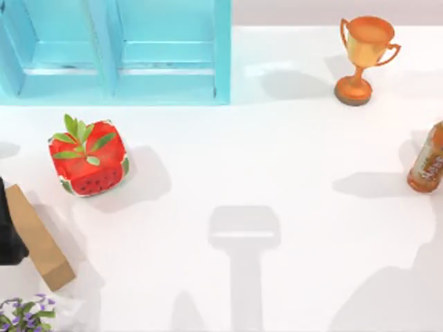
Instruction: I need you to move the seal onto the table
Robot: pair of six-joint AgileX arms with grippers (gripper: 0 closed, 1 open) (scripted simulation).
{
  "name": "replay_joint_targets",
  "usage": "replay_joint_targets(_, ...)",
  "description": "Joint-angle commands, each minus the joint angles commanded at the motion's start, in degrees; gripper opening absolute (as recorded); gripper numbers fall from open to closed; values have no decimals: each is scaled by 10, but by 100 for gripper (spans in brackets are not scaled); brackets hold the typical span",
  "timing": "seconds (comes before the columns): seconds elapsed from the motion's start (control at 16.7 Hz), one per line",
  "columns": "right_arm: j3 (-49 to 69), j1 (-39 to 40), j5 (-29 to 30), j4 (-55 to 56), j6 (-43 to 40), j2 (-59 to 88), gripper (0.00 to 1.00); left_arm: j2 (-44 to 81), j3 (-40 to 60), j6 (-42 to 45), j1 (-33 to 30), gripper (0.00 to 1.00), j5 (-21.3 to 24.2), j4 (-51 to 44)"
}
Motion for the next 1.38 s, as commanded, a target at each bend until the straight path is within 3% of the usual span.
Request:
replay_joint_targets(0.24, -65, 0, 0, 88, 0, 26, 100, 0, 0, 0, 0, 100, 0, 0)
replay_joint_targets(0.54, -72, 0, 0, 96, 0, 30, 100, 0, 0, 0, 0, 100, 0, 0)
replay_joint_targets(1.32, -72, 0, 0, 96, 0, 30, 2, 0, 0, 0, 0, 100, 0, 0)
replay_joint_targets(1.38, -72, 0, 0, 96, 0, 30, 0, 0, 0, 0, 0, 100, 0, 0)
